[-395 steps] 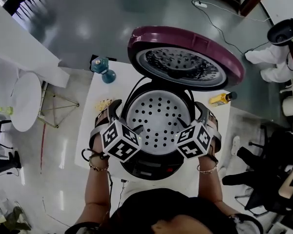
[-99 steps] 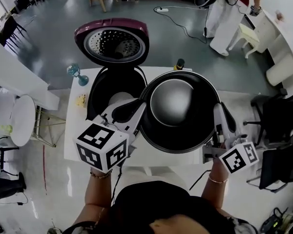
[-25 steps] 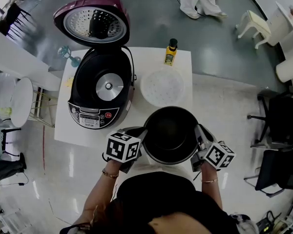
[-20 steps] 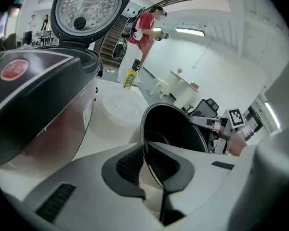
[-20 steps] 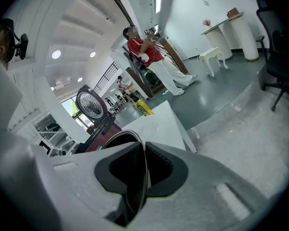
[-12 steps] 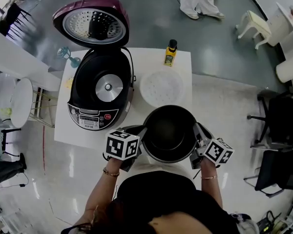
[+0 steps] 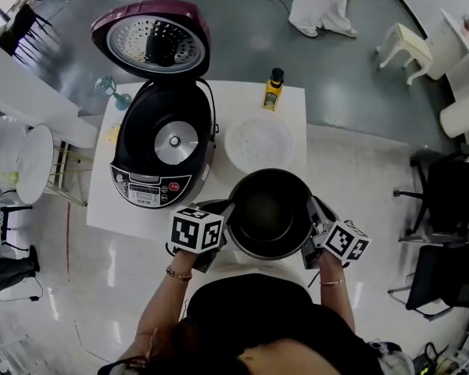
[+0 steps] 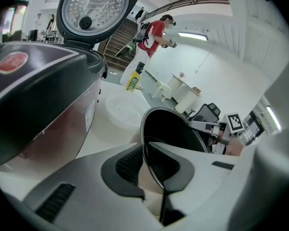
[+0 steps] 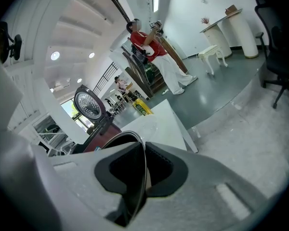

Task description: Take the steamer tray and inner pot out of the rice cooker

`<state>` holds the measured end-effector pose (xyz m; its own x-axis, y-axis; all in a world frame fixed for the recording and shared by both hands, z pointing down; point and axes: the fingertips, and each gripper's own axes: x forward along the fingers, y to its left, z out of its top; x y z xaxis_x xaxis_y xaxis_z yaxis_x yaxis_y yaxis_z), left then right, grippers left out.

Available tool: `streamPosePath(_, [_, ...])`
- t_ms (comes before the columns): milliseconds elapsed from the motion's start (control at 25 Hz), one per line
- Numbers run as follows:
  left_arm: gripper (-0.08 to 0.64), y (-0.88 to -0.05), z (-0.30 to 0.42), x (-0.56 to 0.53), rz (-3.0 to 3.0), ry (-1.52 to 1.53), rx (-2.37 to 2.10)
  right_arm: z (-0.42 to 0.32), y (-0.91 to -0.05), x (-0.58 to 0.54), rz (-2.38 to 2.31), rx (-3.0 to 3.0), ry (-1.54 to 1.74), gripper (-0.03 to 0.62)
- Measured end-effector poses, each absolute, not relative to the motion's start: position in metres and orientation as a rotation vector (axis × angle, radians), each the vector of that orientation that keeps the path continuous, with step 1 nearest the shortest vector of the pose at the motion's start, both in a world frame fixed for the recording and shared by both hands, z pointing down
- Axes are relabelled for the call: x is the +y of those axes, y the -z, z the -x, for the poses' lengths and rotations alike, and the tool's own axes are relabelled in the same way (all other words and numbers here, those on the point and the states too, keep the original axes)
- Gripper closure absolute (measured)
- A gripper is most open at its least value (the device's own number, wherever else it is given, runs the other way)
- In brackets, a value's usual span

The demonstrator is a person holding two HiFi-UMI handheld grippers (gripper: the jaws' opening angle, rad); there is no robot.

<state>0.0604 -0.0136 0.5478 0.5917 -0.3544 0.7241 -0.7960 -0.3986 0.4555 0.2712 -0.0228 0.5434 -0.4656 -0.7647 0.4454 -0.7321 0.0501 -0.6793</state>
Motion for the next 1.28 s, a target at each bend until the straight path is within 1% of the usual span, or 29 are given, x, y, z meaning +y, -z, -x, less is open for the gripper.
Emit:
streamPosePath(160, [0.526, -0.545, -0.060, -0.013, -2.034, -0.653, -0.924, -0.267, -0.540, -0.024, 1.590, 2.297, 1.358, 0.561])
streamPosePath(200, [0.526, -0.544, -0.060, -0.013, -2.049, -0.656, -0.934, -0.267, -0.539, -0.025, 1.591, 2.306, 1.348, 0.538])
streamPosePath(240, [0.523, -0.542, -0.058, -0.014, -2.066, -0.660, -0.950, -0.268, -0.538, -0.025, 1.602, 2.312, 1.337, 0.533])
streamPosePath(320, [0.496, -0.536, -0.050, -0.017, -2.090, -0.658, -1.000, -0.274, -0.535, -0.024, 1.648, 2.315, 1.303, 0.515])
streamPosePath(400, [0.453, -0.527, -0.037, -0.021, -2.099, -0.629, -1.054, -0.282, -0.529, -0.023, 1.680, 2.311, 1.263, 0.512])
streamPosePath(480, [0.451, -0.511, -0.027, -0.025, -2.116, -0.563, -1.095, -0.288, -0.516, -0.022, 1.685, 2.307, 1.208, 0.512])
streamPosePath(640, [0.452, -0.455, -0.012, -0.035, -2.213, -0.354, -1.206, -0.293, -0.472, -0.019, 1.704, 2.370, 0.997, 0.514])
streamPosePath(800, [0.453, -0.397, -0.006, -0.041, -2.359, -0.173, -1.327, -0.285, -0.418, -0.015, 1.694, 2.474, 0.689, 0.519])
streamPosePath(880, [0.492, -0.373, -0.008, -0.038, -2.440, -0.141, -1.371, -0.280, -0.394, -0.013, 1.676, 2.494, 0.565, 0.535])
streamPosePath(1080, [0.521, -0.329, -0.017, -0.024, -2.603, -0.096, -1.431, -0.274, -0.360, -0.004, 1.666, 2.496, 0.396, 0.542])
streamPosePath(1200, [0.554, -0.322, -0.021, -0.019, -2.622, -0.069, -1.411, -0.271, -0.352, 0.002, 1.681, 2.521, 0.280, 0.587])
streamPosePath(1280, [0.556, -0.321, -0.023, -0.016, -2.634, -0.063, -1.393, -0.267, -0.349, 0.006, 1.670, 2.547, 0.235, 0.588])
